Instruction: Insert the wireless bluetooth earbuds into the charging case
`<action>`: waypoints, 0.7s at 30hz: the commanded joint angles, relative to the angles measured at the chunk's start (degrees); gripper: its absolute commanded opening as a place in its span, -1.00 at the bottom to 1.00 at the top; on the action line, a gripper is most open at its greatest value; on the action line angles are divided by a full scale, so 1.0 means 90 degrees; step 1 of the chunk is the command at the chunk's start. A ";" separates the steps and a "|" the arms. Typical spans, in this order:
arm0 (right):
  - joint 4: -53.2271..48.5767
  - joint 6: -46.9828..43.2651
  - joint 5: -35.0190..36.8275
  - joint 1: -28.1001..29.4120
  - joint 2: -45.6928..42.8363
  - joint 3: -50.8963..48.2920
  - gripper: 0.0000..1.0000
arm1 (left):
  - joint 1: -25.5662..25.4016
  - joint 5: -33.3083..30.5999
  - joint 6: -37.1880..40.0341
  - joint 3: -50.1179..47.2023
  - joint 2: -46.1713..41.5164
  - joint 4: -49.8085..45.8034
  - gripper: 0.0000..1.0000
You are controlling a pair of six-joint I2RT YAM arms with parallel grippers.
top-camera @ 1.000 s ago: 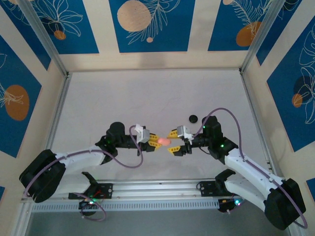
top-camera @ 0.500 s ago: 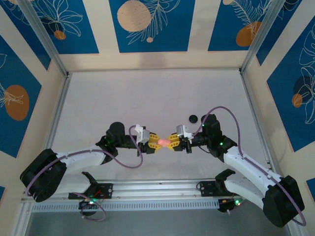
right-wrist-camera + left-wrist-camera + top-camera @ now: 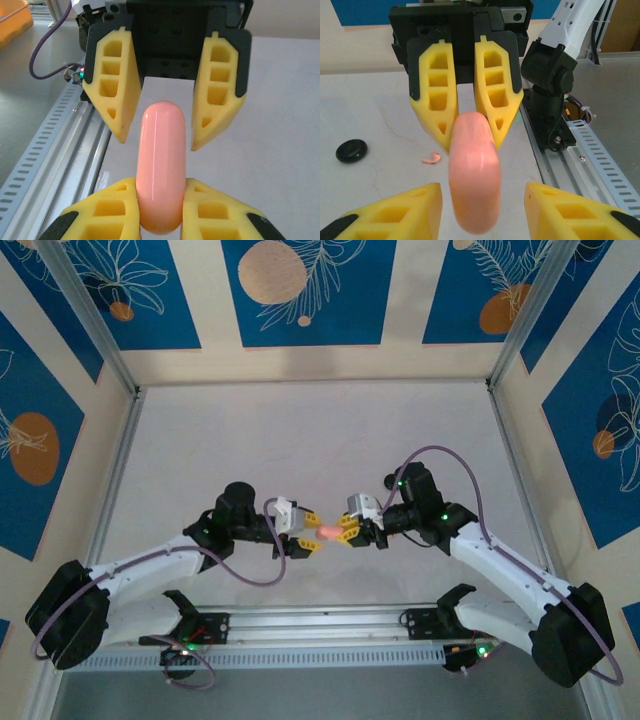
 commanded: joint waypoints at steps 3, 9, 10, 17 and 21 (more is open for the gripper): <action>-0.0031 -0.0161 -0.0203 0.0069 0.0045 0.0204 -0.72 | 0.0020 0.0091 -0.0048 0.0060 0.0087 0.0141 -0.17; 0.0175 -0.0042 -0.0312 0.0070 0.0026 0.0143 -0.72 | 0.0015 0.0113 -0.0043 0.0073 0.0124 0.0129 -0.26; 0.0216 -0.0014 -0.0330 0.0069 0.0026 0.0134 -0.72 | 0.0018 0.0113 -0.0047 0.0079 0.0119 0.0130 -0.28; 0.0335 0.0075 -0.0342 0.0069 0.0016 0.0094 -0.69 | 0.0010 0.0087 -0.0044 0.0041 0.0089 0.0117 -0.58; 0.0471 0.0258 -0.0342 0.0069 0.0025 0.0068 -0.26 | 0.0010 0.0057 -0.0051 0.0012 0.0061 0.0145 -0.61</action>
